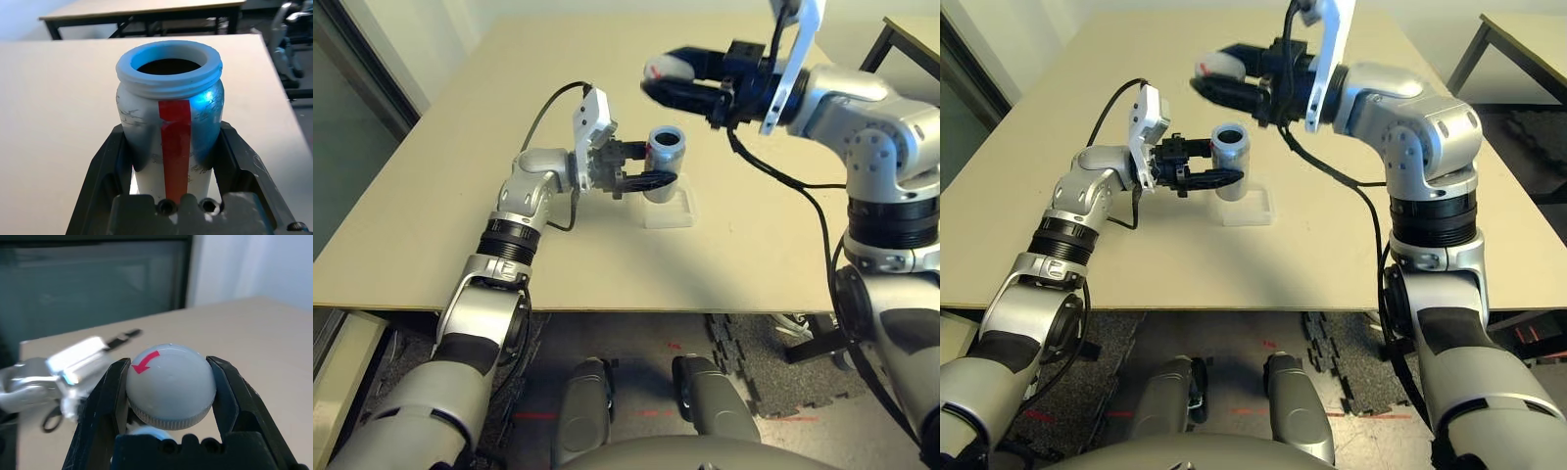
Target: Pour the medicine from the bottle into the box.
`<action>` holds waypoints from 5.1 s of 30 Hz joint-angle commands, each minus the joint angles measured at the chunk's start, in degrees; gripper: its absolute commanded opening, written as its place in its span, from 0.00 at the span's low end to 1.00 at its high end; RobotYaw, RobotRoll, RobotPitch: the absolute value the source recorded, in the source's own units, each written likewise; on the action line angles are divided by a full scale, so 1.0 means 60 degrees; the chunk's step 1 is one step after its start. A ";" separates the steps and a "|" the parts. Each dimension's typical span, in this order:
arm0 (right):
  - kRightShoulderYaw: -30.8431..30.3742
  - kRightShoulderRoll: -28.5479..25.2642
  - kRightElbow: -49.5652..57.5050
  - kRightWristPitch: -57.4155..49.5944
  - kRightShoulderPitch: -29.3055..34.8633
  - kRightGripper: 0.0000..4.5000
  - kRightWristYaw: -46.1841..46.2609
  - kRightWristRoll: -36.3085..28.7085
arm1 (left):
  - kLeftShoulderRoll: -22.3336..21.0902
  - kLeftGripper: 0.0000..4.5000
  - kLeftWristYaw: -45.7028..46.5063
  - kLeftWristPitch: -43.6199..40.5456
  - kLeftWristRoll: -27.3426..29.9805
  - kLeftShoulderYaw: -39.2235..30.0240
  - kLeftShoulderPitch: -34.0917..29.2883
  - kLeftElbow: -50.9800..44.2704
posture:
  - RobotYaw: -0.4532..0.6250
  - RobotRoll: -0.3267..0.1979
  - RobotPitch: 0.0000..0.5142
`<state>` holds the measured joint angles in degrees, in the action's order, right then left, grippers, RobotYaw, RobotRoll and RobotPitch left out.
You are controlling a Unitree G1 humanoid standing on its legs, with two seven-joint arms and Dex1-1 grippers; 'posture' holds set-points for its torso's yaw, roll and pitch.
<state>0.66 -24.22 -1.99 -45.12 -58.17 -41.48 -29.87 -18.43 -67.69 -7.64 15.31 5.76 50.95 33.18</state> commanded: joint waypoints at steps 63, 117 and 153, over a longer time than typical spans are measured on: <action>0.1493 0.1803 -0.9531 0.7814 0.1275 1.00 0.4351 0.3359 | 0.1206 0.56 0.8631 0.4241 -0.1492 -0.2429 0.0100 0.5385 | 0.31 0.62 0.14; -0.1029 -0.0471 -0.1121 0.1835 0.4458 1.00 -0.0810 0.2339 | 0.0455 0.56 0.9372 0.7257 -1.3467 0.8598 0.5868 0.6685 | 0.23 0.62 0.12; 0.0539 0.0434 -0.2197 0.2466 0.3485 1.00 0.1026 0.2028 | 0.0933 0.56 0.9474 0.1782 -0.2375 -0.2484 -0.0567 0.3526 | 0.31 0.62 0.17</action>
<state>3.15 -21.99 -14.20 -31.09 -37.18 -36.01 -17.75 -13.53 -10.36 2.30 0.50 -9.83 48.37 53.68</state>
